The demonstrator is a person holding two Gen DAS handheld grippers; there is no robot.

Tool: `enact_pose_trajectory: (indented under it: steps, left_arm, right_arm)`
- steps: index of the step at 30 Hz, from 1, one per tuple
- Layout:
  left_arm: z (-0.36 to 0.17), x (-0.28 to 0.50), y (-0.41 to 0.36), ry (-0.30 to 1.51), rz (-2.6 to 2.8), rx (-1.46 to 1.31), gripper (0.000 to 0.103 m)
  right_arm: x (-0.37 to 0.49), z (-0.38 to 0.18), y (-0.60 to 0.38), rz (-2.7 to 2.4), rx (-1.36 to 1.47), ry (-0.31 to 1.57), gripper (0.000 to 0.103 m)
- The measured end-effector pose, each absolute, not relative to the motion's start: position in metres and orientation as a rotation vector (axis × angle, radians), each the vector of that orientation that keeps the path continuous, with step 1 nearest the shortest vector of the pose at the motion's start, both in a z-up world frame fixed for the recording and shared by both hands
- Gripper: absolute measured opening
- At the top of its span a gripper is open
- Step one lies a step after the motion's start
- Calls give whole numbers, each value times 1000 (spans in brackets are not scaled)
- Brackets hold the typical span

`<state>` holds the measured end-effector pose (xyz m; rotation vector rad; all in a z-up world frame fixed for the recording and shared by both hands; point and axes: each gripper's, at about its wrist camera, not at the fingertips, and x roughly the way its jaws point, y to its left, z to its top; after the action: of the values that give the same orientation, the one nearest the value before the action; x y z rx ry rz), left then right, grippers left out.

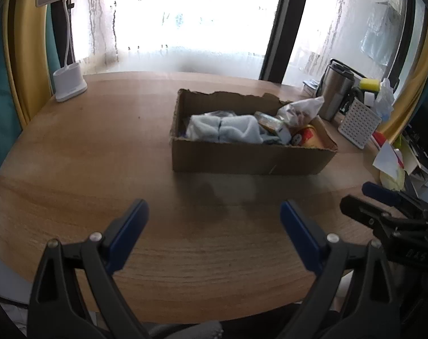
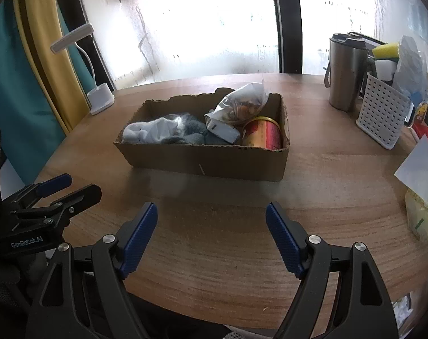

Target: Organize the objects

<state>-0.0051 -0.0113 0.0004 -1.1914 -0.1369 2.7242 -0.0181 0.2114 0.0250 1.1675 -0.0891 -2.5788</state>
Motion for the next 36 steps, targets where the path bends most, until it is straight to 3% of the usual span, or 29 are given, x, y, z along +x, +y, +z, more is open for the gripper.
enact_pose_trajectory:
  steps: [36]
  left_arm:
    - [-5,-1,-11,-130,2712,-1190,96]
  right_arm:
    - [-15,18,211,-2585,1172,-98,82]
